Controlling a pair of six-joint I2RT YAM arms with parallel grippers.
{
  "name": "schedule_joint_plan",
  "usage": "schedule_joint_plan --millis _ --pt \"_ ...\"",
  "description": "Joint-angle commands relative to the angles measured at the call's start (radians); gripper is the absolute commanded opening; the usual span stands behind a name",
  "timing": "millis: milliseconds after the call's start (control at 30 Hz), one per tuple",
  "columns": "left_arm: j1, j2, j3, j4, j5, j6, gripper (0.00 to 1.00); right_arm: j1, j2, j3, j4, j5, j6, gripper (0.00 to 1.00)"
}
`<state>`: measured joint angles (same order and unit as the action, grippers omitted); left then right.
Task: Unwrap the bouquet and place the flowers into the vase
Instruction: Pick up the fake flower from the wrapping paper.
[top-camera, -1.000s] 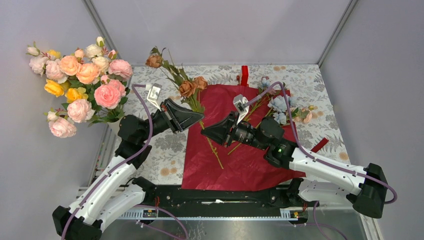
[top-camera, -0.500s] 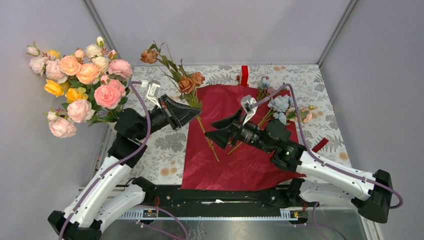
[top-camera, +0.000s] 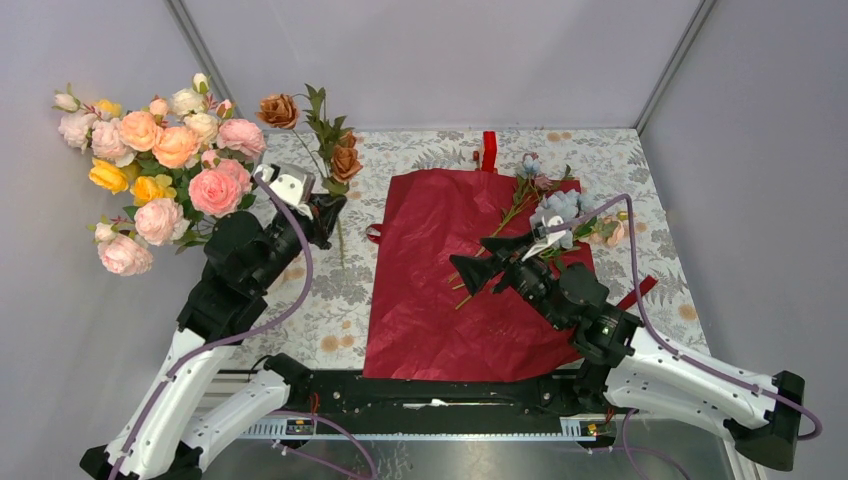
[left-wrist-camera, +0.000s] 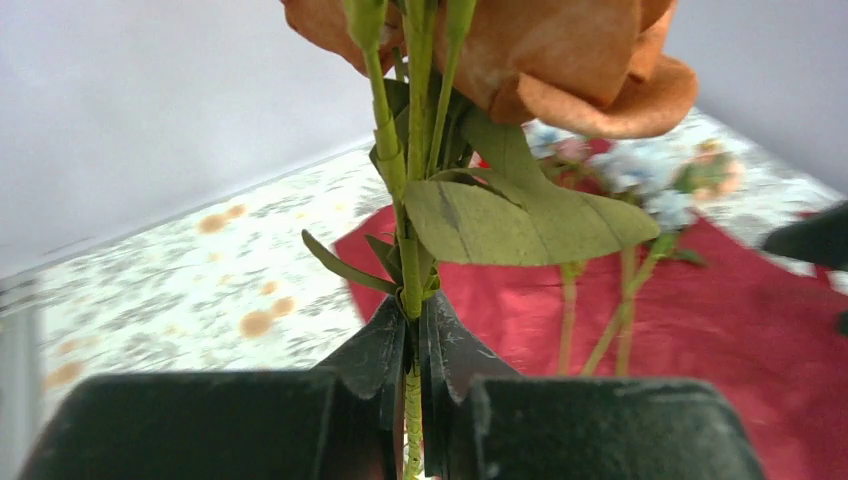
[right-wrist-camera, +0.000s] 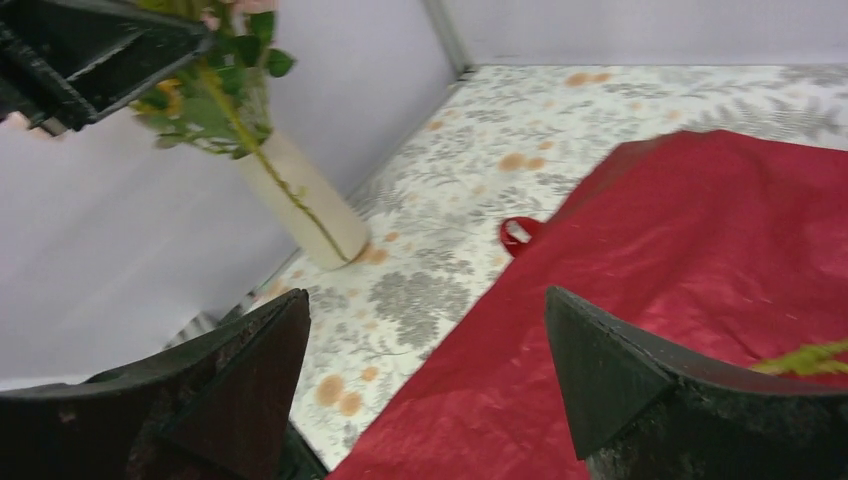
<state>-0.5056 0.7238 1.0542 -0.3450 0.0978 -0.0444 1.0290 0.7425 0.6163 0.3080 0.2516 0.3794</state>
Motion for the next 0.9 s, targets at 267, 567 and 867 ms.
schedule_joint_plan --millis 267,567,867 --pt "0.251 -0.043 -0.091 0.105 -0.241 0.142 0.0 -0.102 -0.134 -0.102 -0.121 0.335 -0.046 0.97" --pt "0.337 -0.206 -0.138 0.103 -0.309 0.135 0.0 -0.474 -0.148 -0.147 -0.21 0.105 0.051 0.98" --pt "0.337 -0.255 -0.041 0.024 -0.362 0.167 0.0 -0.544 -0.115 -0.152 -0.198 0.016 0.091 0.97"
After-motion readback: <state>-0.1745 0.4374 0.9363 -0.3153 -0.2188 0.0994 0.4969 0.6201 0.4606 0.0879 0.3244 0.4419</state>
